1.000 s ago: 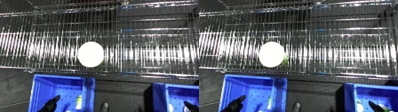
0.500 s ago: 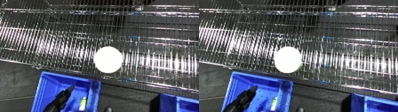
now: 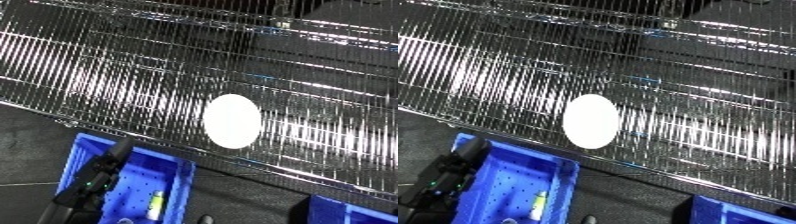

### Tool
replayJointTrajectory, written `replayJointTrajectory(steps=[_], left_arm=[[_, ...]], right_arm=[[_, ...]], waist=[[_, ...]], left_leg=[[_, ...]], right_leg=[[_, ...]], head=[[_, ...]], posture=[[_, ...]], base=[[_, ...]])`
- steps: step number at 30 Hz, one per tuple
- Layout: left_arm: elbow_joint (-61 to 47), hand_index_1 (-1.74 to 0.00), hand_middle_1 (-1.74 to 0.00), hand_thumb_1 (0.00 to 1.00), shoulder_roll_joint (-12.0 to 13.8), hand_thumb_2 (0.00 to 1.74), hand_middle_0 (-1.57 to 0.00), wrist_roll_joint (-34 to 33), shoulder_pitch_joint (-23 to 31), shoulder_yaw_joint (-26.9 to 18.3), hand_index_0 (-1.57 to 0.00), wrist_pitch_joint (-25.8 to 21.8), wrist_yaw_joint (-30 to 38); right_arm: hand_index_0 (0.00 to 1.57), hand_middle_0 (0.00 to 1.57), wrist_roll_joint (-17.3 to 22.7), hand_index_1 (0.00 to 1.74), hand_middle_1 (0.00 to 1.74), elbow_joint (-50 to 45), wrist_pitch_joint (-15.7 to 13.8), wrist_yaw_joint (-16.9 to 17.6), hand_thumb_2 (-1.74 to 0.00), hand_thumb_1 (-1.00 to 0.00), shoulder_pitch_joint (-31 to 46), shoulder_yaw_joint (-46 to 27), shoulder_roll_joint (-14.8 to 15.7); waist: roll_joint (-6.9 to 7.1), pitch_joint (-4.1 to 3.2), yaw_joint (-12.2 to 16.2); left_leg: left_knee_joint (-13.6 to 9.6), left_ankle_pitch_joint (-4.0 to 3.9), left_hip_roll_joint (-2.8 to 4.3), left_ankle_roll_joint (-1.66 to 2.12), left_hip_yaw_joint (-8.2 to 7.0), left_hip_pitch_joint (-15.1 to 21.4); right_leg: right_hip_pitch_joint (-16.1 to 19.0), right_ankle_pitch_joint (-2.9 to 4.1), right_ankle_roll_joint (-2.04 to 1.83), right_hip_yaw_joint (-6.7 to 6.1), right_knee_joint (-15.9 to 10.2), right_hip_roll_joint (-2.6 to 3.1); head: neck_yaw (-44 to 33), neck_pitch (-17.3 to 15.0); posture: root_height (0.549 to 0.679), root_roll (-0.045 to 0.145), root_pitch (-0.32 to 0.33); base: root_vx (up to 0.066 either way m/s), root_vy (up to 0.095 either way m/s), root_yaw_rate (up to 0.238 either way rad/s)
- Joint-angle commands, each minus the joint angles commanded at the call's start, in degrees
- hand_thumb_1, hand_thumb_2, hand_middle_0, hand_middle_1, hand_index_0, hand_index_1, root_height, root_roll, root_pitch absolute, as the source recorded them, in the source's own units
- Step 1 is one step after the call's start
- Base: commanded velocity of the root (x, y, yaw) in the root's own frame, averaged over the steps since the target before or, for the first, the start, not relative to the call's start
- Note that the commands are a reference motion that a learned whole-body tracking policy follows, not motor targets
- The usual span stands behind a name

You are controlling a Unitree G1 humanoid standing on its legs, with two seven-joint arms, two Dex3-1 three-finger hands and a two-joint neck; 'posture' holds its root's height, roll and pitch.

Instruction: Pick up the object and place it into the box

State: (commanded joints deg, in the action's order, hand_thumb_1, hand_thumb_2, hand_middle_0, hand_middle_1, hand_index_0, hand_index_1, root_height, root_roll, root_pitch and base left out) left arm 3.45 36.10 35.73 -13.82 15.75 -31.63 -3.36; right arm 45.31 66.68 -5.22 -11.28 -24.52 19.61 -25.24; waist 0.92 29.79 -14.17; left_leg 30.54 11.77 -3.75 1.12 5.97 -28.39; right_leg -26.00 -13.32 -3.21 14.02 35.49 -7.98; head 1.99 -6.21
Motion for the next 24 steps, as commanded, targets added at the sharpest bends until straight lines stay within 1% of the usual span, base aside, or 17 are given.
replayJointTrajectory(steps=[5,7,10,14,19,24], left_arm=[[-1.67,-0.26,-0.26,0.15,-1.09,0.26,-0.24,-3.16,-0.92,-1.05,-0.24,0.05,1.05],[-1.06,-0.26,-0.26,0.15,-1.55,0.26,-0.24,-4.64,-2.00,-0.73,-0.24,0.56,1.96],[1.29,-0.26,-0.26,0.15,-2.36,0.26,-0.24,-7.32,-4.76,0.38,-0.24,1.80,4.65],[5.61,-0.26,-0.26,0.15,-2.93,0.26,-0.24,-11.45,-8.80,2.19,-0.24,2.93,8.80],[12.50,-0.26,-0.26,0.15,-3.20,0.26,-0.24,-17.48,-13.86,4.50,-0.24,2.27,14.41],[18.07,-0.26,-0.26,0.15,-3.20,0.26,-0.24,-17.31,-17.51,5.08,-0.24,2.40,15.68]], right_arm=[[0.00,0.00,0.49,0.00,0.00,0.27,0.26,-0.52,0.00,0.00,-0.01,-0.41,0.86],[0.00,0.00,0.28,0.00,0.00,0.45,0.63,-0.76,0.00,0.00,-0.45,-0.28,1.20],[0.00,0.00,-0.26,0.00,0.00,0.68,1.28,-1.41,0.00,0.00,-1.30,0.30,1.59],[0.00,0.00,-1.26,0.00,0.00,0.53,1.96,-2.52,0.00,0.00,-2.00,1.17,1.84],[0.00,0.00,-2.67,0.00,0.00,0.04,2.48,-3.99,0.00,0.00,-2.55,2.38,1.40],[0.00,0.00,-3.40,0.00,0.00,-0.96,2.56,-4.84,0.00,0.00,-2.68,3.79,1.07]], waist=[[0.77,0.00,-0.02],[1.16,0.00,0.28],[1.98,0.00,1.12],[3.21,0.00,2.56],[4.38,0.00,4.54],[5.48,0.00,6.34]], left_leg=[[0.47,0.43,-0.09,-0.06,0.04,0.03],[0.93,0.70,-0.05,-0.11,-0.10,-0.05],[1.89,1.20,0.23,-0.19,-0.50,-0.27],[2.87,1.65,1.02,-0.29,-1.13,-0.45],[3.55,1.72,2.14,-0.28,-2.14,-0.88],[4.66,2.13,3.11,-0.24,-3.08,-1.79]], right_leg=[[0.30,0.00,-0.03,0.05,0.08,0.10],[0.32,-0.02,-0.03,-0.08,0.26,0.29],[0.24,-0.07,-0.04,-0.61,0.61,0.81],[0.04,-0.03,-0.14,-1.58,0.92,1.66],[-0.88,0.06,-0.26,-2.91,1.44,2.57],[-2.15,0.06,-0.33,-3.90,2.09,3.39]], head=[[-1.52,-0.70],[-2.48,-0.99],[-6.06,-1.50],[-11.82,-1.39],[-18.38,-0.31],[-21.49,0.48]], posture=[[0.653,0.031,0.108],[0.653,0.030,0.106],[0.652,0.026,0.101],[0.651,0.020,0.096],[0.648,0.014,0.098],[0.646,0.008,0.104]], base=[[0.025,-0.036,-0.006],[0.023,-0.007,-0.107],[0.025,0.011,-0.206],[0.021,0.027,-0.257],[0.003,0.056,-0.243],[-0.002,0.040,-0.189]])
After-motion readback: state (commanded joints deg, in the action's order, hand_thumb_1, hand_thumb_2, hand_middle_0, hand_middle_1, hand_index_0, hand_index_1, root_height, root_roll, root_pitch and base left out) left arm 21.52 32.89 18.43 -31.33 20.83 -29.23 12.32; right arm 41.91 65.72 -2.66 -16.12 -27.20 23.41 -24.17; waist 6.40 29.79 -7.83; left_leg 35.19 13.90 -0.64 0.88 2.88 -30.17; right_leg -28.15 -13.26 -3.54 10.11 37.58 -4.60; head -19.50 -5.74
